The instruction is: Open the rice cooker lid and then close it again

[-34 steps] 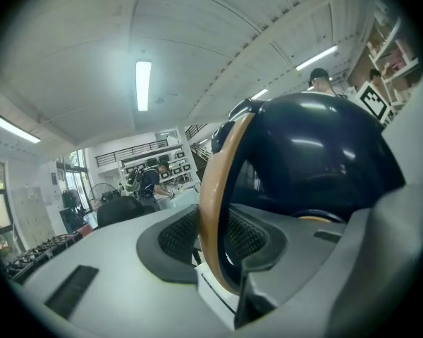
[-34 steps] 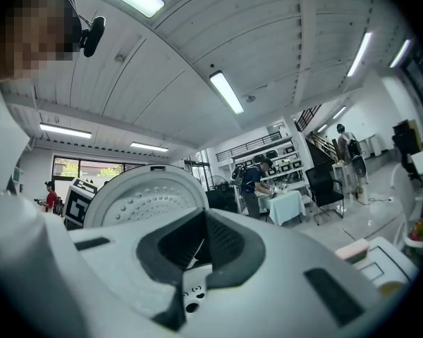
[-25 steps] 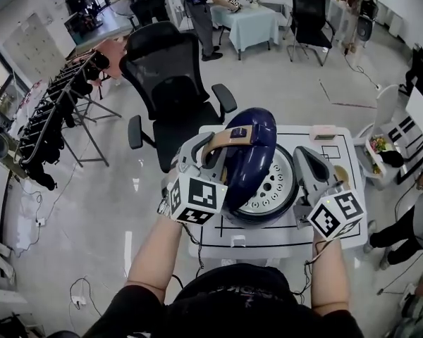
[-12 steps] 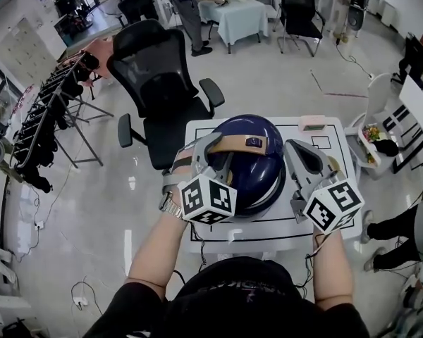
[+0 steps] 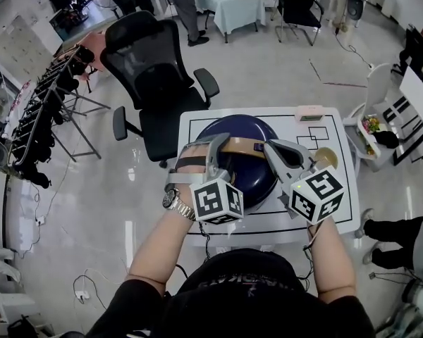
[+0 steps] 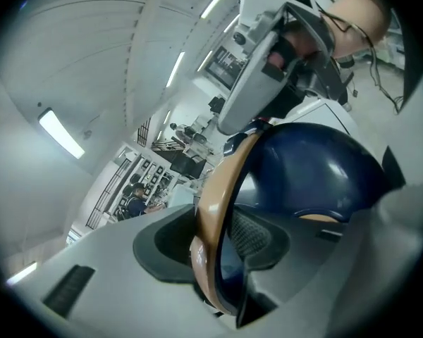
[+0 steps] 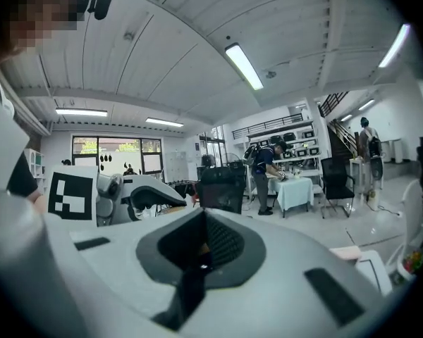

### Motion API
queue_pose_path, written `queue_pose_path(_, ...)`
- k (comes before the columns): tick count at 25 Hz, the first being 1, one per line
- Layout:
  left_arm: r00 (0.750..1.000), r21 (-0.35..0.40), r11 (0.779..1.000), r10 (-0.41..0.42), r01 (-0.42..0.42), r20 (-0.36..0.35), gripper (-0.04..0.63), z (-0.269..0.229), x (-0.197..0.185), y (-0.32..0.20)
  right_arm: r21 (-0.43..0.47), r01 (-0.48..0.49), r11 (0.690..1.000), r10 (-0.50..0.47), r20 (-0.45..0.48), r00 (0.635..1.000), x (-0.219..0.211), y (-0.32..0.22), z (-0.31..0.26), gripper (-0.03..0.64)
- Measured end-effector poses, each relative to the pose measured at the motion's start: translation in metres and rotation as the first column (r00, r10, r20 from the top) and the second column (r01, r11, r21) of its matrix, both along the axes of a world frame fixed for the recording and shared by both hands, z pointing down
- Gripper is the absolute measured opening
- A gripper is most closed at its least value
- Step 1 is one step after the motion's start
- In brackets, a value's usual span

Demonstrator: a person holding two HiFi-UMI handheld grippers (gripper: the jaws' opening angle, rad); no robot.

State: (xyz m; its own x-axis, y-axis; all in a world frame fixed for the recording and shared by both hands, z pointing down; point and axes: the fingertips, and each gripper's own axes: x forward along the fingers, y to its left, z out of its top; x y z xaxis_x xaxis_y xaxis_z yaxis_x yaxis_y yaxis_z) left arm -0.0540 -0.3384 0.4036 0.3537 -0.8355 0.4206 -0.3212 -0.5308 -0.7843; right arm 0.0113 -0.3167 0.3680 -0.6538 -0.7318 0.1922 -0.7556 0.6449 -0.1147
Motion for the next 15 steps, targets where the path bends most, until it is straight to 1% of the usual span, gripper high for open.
queue_pose_path(7, 0.999, -0.006, 1.000, 0.009, -0.009, 0.053, 0.147, 0.015, 0.014, 0.001, -0.044, 0.024, 0.999, -0.025, -0.008, 1.000, 0.005, -0.003, 0.022, 0.002)
queue_pose_path(12, 0.994, -0.007, 1.000, 0.024, -0.023, 0.110, 0.151, 0.028, 0.022, 0.002, -0.092, 0.014, 0.996, -0.011, 0.031, 0.999, 0.014, -0.004, 0.042, 0.002)
queue_pose_path(15, 0.990, -0.009, 1.000, 0.029, -0.028, 0.136, 0.153, 0.036, 0.025, 0.001, -0.103, 0.007, 0.995, -0.003, 0.043, 0.999, 0.018, -0.006, 0.052, 0.002)
